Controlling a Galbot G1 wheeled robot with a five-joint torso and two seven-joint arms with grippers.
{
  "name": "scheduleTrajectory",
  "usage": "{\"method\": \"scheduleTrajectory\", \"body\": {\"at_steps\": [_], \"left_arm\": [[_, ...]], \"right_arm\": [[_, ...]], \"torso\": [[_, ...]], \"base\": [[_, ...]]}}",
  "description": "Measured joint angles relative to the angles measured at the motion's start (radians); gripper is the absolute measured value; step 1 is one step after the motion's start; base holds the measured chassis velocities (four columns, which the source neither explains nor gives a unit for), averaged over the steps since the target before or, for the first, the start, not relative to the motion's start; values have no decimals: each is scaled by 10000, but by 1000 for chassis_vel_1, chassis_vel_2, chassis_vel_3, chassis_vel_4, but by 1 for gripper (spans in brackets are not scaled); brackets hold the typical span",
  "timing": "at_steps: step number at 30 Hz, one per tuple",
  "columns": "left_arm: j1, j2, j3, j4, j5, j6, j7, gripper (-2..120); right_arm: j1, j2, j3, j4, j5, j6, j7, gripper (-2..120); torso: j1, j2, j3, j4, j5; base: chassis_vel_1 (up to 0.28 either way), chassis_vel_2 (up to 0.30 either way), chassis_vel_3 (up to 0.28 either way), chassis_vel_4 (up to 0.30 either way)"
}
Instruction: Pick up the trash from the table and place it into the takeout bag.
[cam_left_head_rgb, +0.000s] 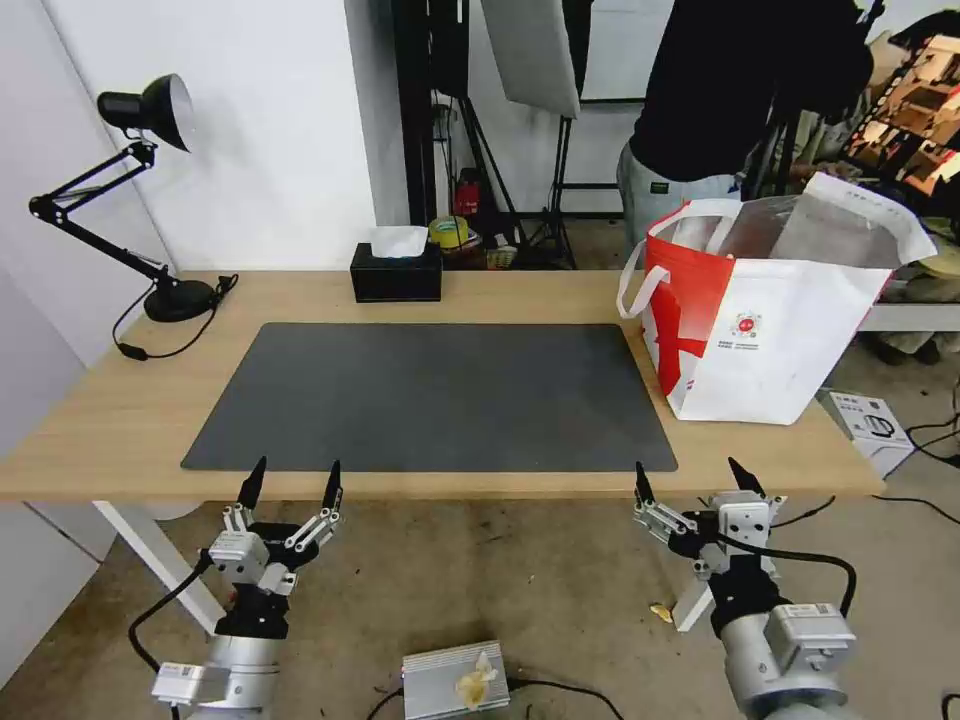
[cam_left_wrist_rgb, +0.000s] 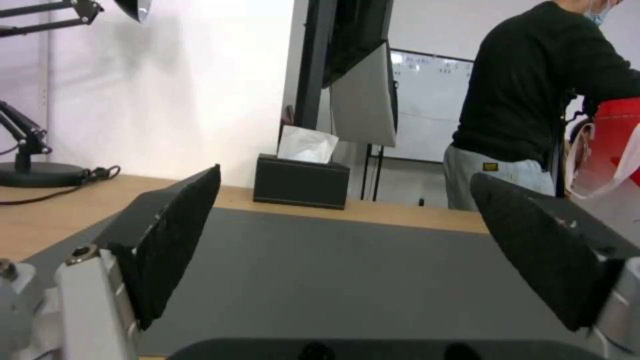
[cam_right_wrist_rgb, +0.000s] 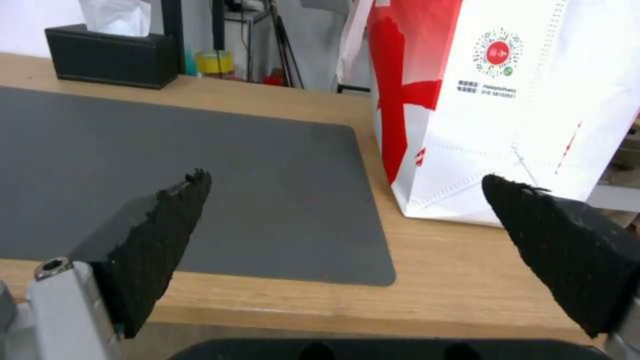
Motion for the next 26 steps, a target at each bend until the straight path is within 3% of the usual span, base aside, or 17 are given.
{"method": "scheduleTrajectory", "body": {"at_steps": [26], "left_arm": [[-7, 6, 0, 6, -11, -1, 0, 100]], "right_arm": [[0, 0, 0, 0, 0, 0, 0, 100]], "torso": [[0, 0, 0, 0, 0]], "base": [[0, 0, 0, 0]]}}
